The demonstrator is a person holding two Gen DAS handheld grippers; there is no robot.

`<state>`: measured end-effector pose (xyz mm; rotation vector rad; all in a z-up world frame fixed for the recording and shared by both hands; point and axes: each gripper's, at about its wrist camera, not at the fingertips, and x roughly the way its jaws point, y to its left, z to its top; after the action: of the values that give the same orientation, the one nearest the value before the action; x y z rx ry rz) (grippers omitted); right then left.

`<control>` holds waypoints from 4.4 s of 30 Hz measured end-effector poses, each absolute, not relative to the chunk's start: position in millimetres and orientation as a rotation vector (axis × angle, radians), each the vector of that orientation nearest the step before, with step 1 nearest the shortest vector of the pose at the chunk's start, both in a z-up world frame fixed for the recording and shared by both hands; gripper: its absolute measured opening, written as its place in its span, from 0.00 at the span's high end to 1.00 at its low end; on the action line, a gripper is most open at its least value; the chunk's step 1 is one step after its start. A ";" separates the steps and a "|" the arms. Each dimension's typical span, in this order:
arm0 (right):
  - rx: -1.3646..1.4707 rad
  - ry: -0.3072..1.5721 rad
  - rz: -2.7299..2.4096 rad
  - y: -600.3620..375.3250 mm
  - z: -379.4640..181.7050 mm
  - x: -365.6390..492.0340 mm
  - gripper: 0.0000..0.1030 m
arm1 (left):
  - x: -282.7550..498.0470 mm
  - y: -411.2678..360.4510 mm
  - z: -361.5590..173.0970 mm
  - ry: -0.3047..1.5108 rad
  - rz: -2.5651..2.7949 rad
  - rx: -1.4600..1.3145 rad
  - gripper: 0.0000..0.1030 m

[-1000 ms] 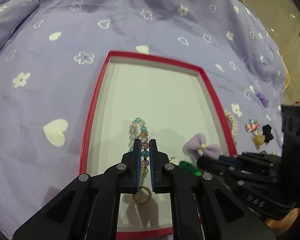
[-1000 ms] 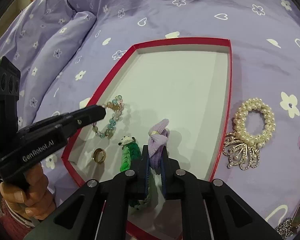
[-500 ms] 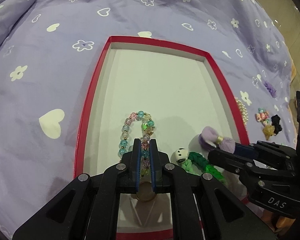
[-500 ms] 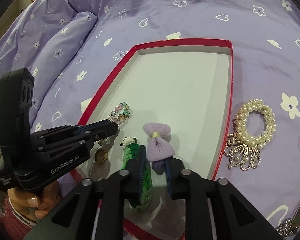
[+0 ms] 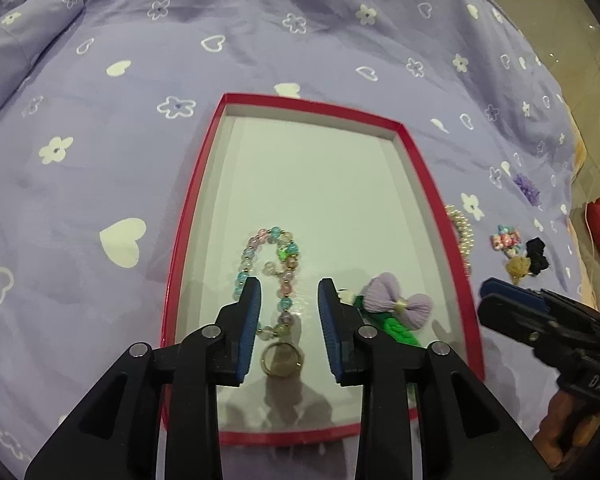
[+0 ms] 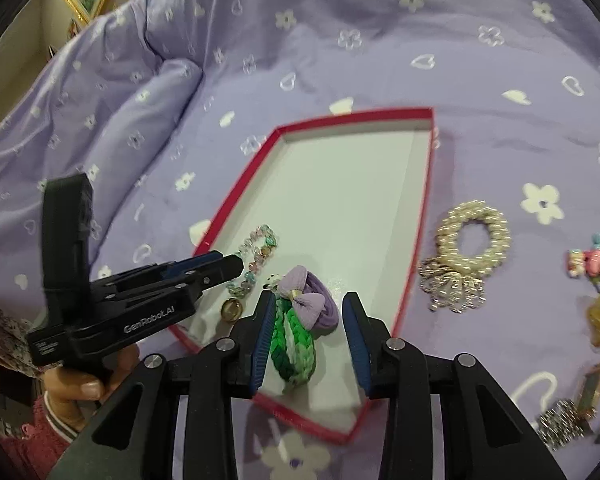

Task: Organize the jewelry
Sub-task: 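Open the left tool releasing the bracelet while the right tool releases the bow clip in the box, then grasp the yellow hair claw clip with the left tool while the right tool grasps the black scrunchie, then carry the yellow claw clip with the left tool while the right tool carries the scrunchie over the box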

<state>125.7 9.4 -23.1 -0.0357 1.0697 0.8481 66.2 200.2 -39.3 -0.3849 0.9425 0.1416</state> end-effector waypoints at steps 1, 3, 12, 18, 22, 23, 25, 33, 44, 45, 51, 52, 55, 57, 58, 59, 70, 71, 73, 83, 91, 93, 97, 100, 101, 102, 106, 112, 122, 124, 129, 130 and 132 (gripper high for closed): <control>-0.024 1.058 0.844 3.0 -18.6 124.3 0.64 | 65.5 198.2 -36.3 0.936 0.139 -0.383 0.69; 0.002 1.040 0.830 -10.7 -11.3 123.4 0.64 | 63.7 191.7 -29.7 0.924 0.126 -0.377 0.66; 0.095 1.000 0.715 -81.5 5.5 123.9 0.60 | 65.6 147.9 -4.3 0.897 0.037 -0.327 0.62; 0.136 0.980 0.637 -126.7 9.5 125.0 0.58 | 70.8 113.9 5.5 0.895 -0.022 -0.290 0.60; 0.165 0.973 0.577 -157.8 9.6 127.5 0.58 | 78.7 94.2 7.3 0.904 -0.060 -0.268 0.58; 0.168 0.971 0.564 -163.8 9.6 127.9 0.58 | 79.8 90.9 7.1 0.906 -0.067 -0.265 0.57; 0.183 0.966 0.533 -179.8 9.4 129.3 0.58 | 85.0 79.4 7.5 0.912 -0.089 -0.252 0.57; 0.234 0.948 0.438 -230.8 8.9 139.3 0.57 | 104.3 38.1 8.4 0.936 -0.164 -0.198 0.50; 0.280 0.927 0.344 -270.6 0.8 175.2 0.57 | 141.0 -20.5 0.6 0.968 -0.261 -0.152 0.47; 0.280 0.928 0.335 -273.0 -0.8 180.6 0.56 | 146.0 -26.4 -1.0 0.974 -0.274 -0.150 0.47; 0.283 0.957 0.305 -278.6 -12.8 208.6 0.56 | 176.4 -56.0 -13.5 1.003 -0.303 -0.116 0.44; 0.279 0.962 0.301 -278.5 -15.0 212.7 0.56 | 181.9 -60.8 -16.6 1.012 -0.308 -0.110 0.44; 0.272 0.980 0.289 -276.9 -23.7 224.5 0.56 | 193.3 -69.8 -24.8 1.022 -0.314 -0.087 0.44; 0.276 0.992 0.282 -276.8 -29.4 229.7 0.56 | 200.8 -73.2 -31.8 1.039 -0.318 -0.084 0.44; 0.281 0.997 0.281 -276.6 -32.1 231.8 0.56 | 204.4 -74.4 -35.6 1.048 -0.319 -0.086 0.44; 0.285 1.002 0.282 -276.2 -34.8 233.6 0.56 | 207.7 -75.7 -39.2 1.055 -0.318 -0.086 0.44; 0.297 1.019 0.257 -276.7 -54.4 244.1 0.88 | 212.5 -74.3 -49.0 1.054 -0.319 -0.097 0.65; 0.300 1.018 0.258 -277.2 -54.1 244.2 0.89 | 210.7 -72.6 -47.5 1.048 -0.318 -0.099 0.65; 0.297 1.007 0.260 -276.8 -50.8 241.9 0.91 | 206.4 -68.8 -44.4 1.039 -0.318 -0.105 0.65; 0.320 0.938 0.351 -261.4 -17.9 217.3 0.92 | 169.3 -34.3 -19.0 0.979 -0.300 -0.157 0.65; 0.319 0.912 0.454 -227.2 1.4 197.2 0.92 | 133.9 15.9 -1.9 0.923 -0.224 -0.236 0.65; 0.314 0.912 0.484 -215.5 4.8 191.9 0.92 | 127.2 27.8 0.8 0.913 -0.203 -0.253 0.65; 0.285 0.913 0.541 -189.2 10.2 181.7 0.92 | 115.3 48.9 4.7 0.895 -0.160 -0.270 0.65; 0.274 0.916 0.577 -172.4 12.0 174.7 0.92 | 103.6 65.0 6.9 0.882 -0.129 -0.281 0.65; 0.267 0.918 0.587 -167.0 12.1 172.6 0.92 | 99.4 71.1 7.5 0.878 -0.119 -0.287 0.65; 0.260 0.922 0.598 -160.5 11.9 170.3 0.92 | 96.2 75.1 7.3 0.876 -0.112 -0.291 0.65; 0.244 0.935 0.634 -141.4 10.7 164.4 0.92 | 86.0 92.3 5.6 0.873 -0.076 -0.309 0.65; 0.227 0.946 0.685 -112.7 11.0 158.2 0.92 | 73.2 117.2 3.4 0.864 -0.023 -0.328 0.65; 0.216 0.964 0.740 -71.5 2.4 156.7 0.92 | 62.7 155.8 0.0 0.851 0.071 -0.353 0.65; 0.216 0.975 0.750 -63.7 -1.1 157.3 0.92 | 61.5 160.9 0.0 0.848 0.082 -0.355 0.65; 0.216 0.989 0.771 -47.5 -5.8 159.0 0.92 | 61.8 170.8 -0.2 0.846 0.102 -0.358 0.65; 0.214 0.990 0.774 -44.4 -6.2 159.5 0.92 | 62.0 172.6 -0.6 0.846 0.107 -0.359 0.65; 0.208 0.991 0.778 -38.1 -6.2 160.7 0.92 | 62.3 176.8 -1.6 0.847 0.114 -0.362 0.65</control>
<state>160.7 -38.1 -6.2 0.2077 0.9912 0.7784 62.3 176.8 -1.6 -0.3618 0.8472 0.1139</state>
